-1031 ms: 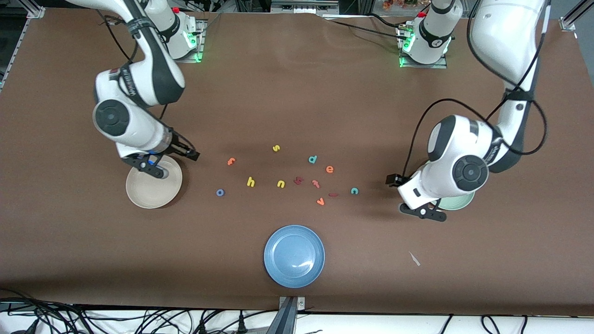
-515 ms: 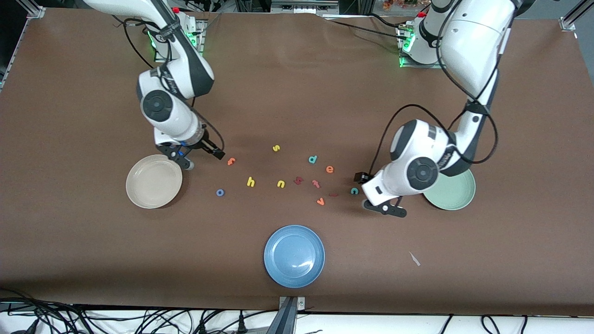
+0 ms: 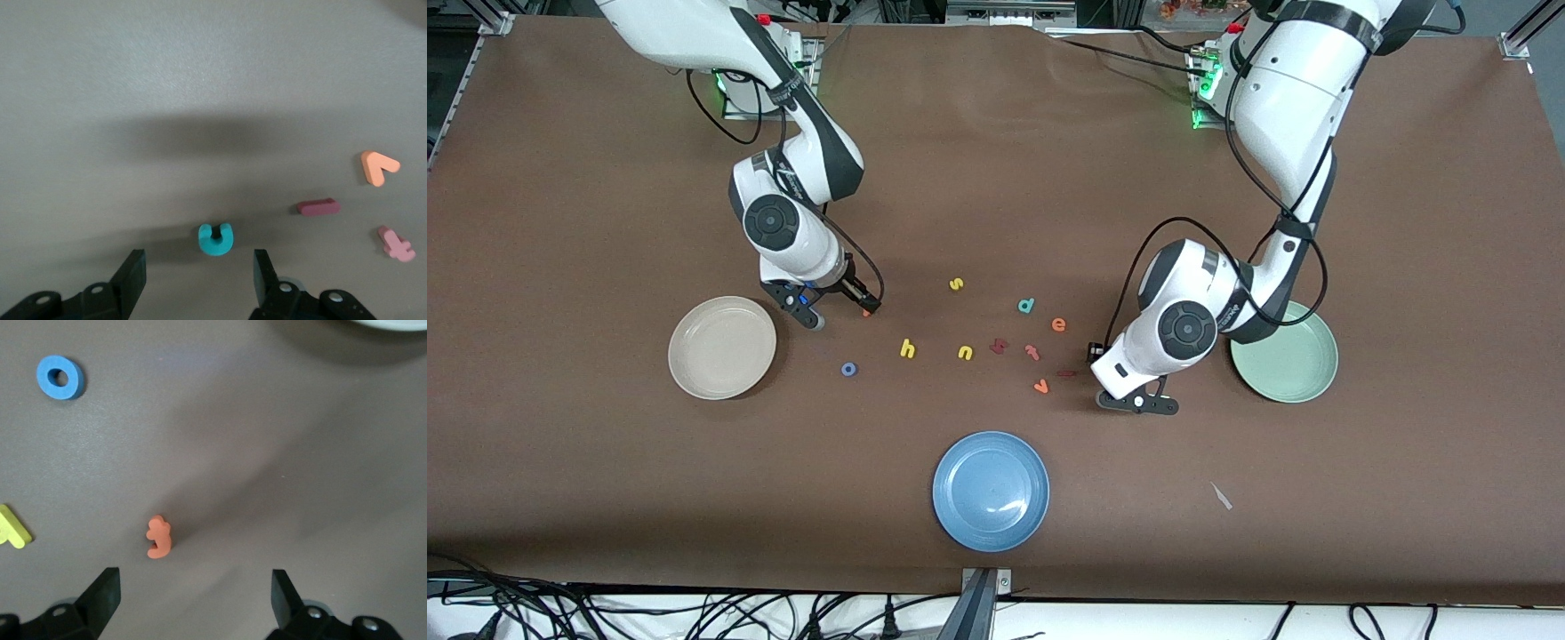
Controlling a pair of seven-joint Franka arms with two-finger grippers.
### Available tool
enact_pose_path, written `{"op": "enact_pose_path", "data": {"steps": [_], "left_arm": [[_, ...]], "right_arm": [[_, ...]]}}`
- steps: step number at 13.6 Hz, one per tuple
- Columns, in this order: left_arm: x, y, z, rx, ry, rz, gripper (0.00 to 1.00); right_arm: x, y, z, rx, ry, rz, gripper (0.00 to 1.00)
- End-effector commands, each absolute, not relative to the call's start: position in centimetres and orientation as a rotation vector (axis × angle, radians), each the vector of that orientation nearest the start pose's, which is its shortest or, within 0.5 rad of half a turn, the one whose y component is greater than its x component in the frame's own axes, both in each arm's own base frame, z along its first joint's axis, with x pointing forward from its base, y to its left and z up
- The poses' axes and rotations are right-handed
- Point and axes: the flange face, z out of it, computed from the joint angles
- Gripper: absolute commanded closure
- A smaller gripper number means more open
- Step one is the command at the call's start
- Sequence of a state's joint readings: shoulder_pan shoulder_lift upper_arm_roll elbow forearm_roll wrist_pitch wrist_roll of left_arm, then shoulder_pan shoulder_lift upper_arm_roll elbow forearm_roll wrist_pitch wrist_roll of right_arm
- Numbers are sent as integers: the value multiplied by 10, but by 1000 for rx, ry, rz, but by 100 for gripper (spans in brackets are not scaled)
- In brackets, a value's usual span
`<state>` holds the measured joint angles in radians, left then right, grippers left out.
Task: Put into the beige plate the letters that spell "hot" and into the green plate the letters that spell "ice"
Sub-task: 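Grasp the orange 3 with the right gripper while the left gripper grasps the cyan c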
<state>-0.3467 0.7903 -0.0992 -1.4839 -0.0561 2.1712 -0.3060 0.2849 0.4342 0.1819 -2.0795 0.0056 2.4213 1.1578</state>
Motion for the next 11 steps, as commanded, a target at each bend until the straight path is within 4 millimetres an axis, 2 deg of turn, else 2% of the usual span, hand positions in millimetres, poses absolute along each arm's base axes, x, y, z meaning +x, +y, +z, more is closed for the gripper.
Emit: {"op": "enact_pose_path", "data": {"steps": [1,3,7,10,11], "left_arm": [[641,-305,196,-3182,108,184,34],[641,-305,191,-3184,105,180,38],[638,-306,180,-3184,101,186,38],[638,-306,174,-3186,101,176,40],[638,-306,174,-3186,104,176,46]], "right_arm": [[528,275,203,-2907,1148,168,0],[533,276,196,-2894,1161,158,0],[536,276,182,-2895,1170,176,1],[535,276,175,-2900,1174,190,12],[536,276,175,-2898,1173,189,13]]}}
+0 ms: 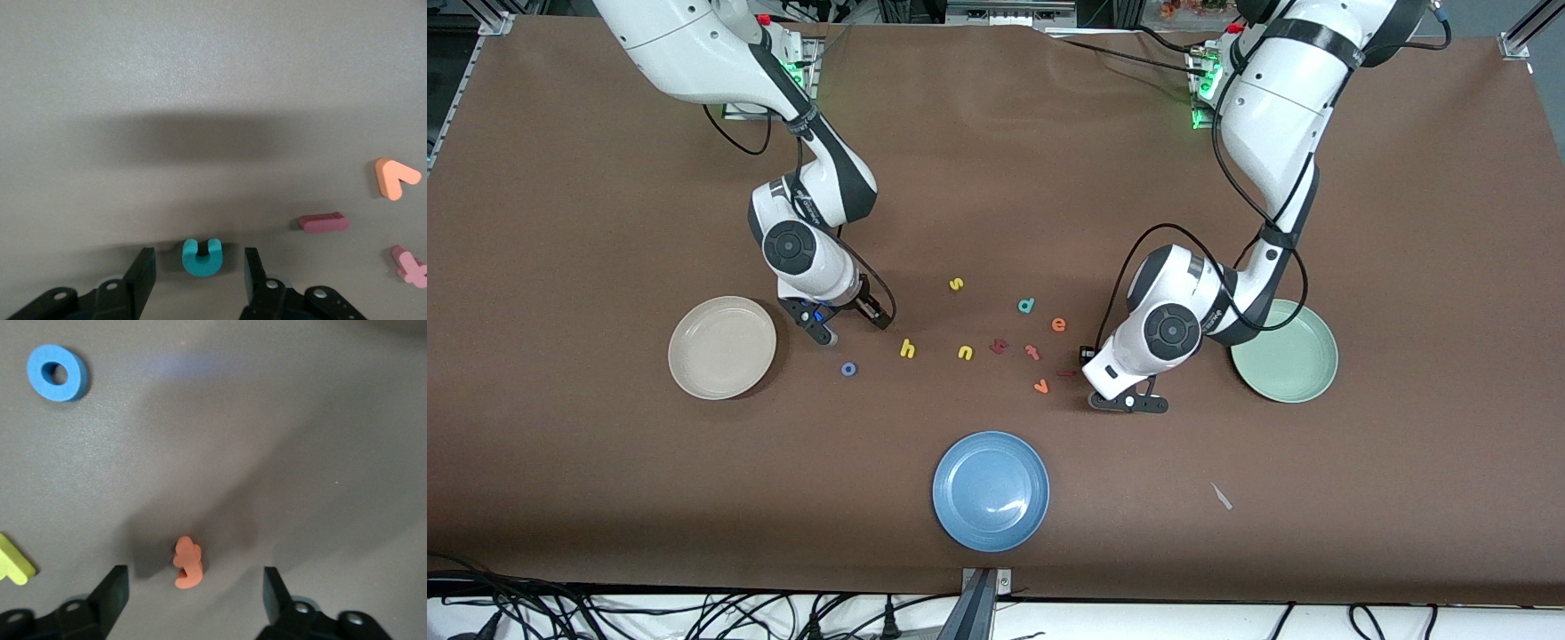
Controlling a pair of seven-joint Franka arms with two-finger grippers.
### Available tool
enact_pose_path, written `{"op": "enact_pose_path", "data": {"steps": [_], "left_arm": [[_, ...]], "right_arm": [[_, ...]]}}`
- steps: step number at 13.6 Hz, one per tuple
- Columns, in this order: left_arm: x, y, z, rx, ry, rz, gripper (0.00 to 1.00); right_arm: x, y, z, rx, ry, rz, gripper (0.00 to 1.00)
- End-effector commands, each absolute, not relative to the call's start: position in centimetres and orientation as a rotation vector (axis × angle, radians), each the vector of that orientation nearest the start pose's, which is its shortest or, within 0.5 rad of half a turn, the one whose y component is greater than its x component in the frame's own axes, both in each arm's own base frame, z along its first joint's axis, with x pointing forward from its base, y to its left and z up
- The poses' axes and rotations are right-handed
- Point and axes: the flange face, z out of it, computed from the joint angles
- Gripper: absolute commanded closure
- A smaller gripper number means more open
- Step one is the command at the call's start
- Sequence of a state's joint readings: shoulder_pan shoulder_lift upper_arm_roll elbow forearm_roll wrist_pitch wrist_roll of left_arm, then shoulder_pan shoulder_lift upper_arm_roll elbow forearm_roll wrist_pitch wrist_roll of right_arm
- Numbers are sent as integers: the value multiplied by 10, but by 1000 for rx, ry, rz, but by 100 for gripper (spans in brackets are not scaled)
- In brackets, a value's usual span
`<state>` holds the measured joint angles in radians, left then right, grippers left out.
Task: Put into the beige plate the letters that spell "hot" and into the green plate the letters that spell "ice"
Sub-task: 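Grasp the orange 3 with the right gripper while the left gripper grasps the cyan c, then drop the 3 on the cream plate while the left gripper drops c on green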
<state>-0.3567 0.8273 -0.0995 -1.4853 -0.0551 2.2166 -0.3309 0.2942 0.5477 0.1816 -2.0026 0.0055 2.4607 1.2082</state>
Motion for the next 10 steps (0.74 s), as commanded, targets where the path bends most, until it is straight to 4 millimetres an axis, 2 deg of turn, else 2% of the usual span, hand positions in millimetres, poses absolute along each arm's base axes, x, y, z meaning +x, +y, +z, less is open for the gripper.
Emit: {"op": "enact_pose_path", "data": {"steps": [1,3,6,8,10], "left_arm": [[637,-306,174,-3185,104,178,48],[635,-306,171,-3182,106,187,58],[636,-306,173,-3184,111,183,88],[640,-302,181,-3184,103,177,88],[647,-287,189,-3180,95,190,88]], "right_arm": [[536,276,174,-2898,1176,190,14],[536,276,171,-2896,1176,190,22],[537,274,170,-2894,1181,187,42],[537,274,170,-2894,1181,187,55],[537,274,170,-2894,1181,187,68]]}}
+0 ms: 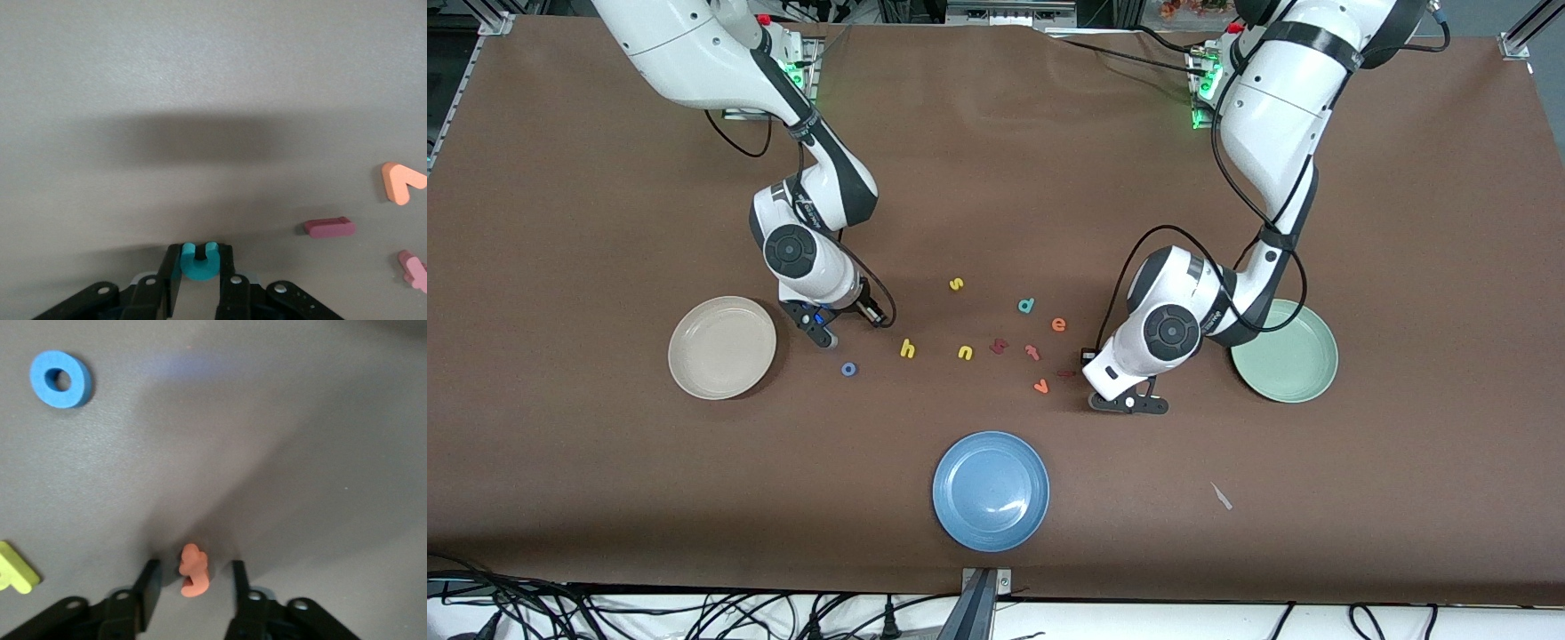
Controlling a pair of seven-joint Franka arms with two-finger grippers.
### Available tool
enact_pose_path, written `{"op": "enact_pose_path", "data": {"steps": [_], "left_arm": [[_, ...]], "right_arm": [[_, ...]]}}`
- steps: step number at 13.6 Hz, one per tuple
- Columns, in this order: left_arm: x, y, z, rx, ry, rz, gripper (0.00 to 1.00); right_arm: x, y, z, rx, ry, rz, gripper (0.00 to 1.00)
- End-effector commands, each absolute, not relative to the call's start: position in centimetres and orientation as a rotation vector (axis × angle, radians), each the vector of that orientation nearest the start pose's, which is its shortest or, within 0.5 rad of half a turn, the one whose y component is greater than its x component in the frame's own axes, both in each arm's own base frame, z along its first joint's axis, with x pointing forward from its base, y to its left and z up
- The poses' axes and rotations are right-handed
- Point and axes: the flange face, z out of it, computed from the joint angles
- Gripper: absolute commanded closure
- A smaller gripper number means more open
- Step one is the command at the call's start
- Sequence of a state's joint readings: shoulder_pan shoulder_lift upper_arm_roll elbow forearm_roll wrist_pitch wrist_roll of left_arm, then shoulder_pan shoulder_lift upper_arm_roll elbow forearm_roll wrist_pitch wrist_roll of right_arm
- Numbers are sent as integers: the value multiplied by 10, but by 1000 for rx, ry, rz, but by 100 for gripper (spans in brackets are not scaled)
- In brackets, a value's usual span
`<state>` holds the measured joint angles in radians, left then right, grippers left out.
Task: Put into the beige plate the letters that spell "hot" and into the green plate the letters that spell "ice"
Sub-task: 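Drop the 3 on the cream plate while the left gripper drops c on green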
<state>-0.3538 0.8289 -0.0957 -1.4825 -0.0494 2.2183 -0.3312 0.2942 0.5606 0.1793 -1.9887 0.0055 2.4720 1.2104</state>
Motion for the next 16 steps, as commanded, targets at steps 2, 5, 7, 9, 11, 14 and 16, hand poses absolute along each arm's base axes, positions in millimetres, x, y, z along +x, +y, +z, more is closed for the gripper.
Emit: {"op": "enact_pose_path", "data": {"steps": [2,5,7,9,11,14,16], "left_arm": [[657,-262,211,-3175,113,211,88],[667,-225,238,-3169,183,247,88],[673,-187,254,-3164,245,298,88],[678,-141,261,-3163,281,365,86],[680,-94,261,-3167,358,432,87],[673,-48,247,-3166,372,548,86],[668,-27,236,-3167,327,628,86]], "right_arm": [[537,274,170,-2893,1180,186,77],[538,275,171,-2889,1179,179,92],[547,279,185,-2886,1168,163,95],[556,278,204,-2932,1150,203,96],[561,264,226,-3045,1031,220,100],[569,231,254,-3149,771,238,100],[579,193,272,-3213,516,255,100]]}}
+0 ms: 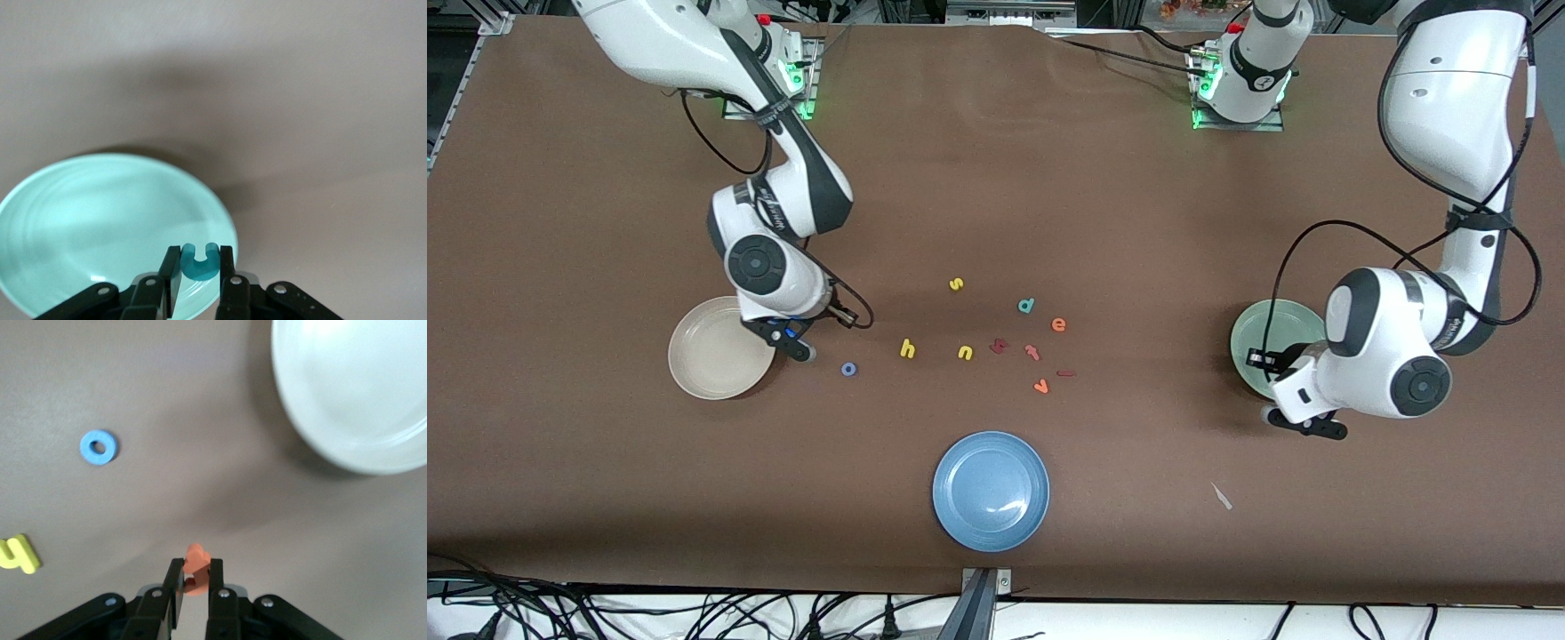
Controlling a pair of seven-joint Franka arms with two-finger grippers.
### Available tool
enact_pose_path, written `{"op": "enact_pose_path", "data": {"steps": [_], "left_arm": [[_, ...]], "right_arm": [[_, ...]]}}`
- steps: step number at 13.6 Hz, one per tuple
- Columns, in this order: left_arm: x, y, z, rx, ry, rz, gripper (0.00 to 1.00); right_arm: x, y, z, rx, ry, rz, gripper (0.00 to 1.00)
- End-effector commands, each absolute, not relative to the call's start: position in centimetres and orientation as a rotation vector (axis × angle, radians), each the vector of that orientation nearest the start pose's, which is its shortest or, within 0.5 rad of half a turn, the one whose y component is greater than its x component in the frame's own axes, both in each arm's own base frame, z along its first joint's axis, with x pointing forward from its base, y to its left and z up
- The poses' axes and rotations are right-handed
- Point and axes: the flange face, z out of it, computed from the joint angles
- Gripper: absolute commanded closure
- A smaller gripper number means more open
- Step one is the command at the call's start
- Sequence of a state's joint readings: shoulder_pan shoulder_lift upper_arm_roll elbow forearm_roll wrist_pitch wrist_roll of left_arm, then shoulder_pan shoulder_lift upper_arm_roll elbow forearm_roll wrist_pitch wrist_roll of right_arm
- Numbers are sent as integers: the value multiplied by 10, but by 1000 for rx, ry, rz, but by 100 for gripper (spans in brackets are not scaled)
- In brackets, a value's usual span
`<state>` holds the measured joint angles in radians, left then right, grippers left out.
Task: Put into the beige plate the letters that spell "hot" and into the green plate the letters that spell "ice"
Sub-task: 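Drop the 3 on the cream plate while the left gripper drops c on green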
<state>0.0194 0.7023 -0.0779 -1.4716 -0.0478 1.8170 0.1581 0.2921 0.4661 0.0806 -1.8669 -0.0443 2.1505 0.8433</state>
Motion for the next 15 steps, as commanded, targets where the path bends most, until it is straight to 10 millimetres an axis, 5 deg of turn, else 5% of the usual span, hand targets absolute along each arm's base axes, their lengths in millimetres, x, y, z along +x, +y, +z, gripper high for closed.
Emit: {"op": "enact_pose_path", "data": {"steps": [1,5,10,13,14,15], "left_arm": [[666,-15,229,-3154,309,645,86],[656,14,199,-3130,244,727,86],[649,29,177,-3139,203,786,81],[642,30,164,-3135,202,830,77],[641,34,162,-3137,193,835,66],[641,33,162,-3136,195,835,26]], "right_arm": [[583,175,279,-3228,404,253,100],[597,115,282,-3256,101,259,100],[610,58,278,-3238,-299,241,100],[620,2,266,-3159,-607,194,100],[620,-5,261,-3131,-641,198,100],[620,-8,261,-3115,-652,191,100]]}}
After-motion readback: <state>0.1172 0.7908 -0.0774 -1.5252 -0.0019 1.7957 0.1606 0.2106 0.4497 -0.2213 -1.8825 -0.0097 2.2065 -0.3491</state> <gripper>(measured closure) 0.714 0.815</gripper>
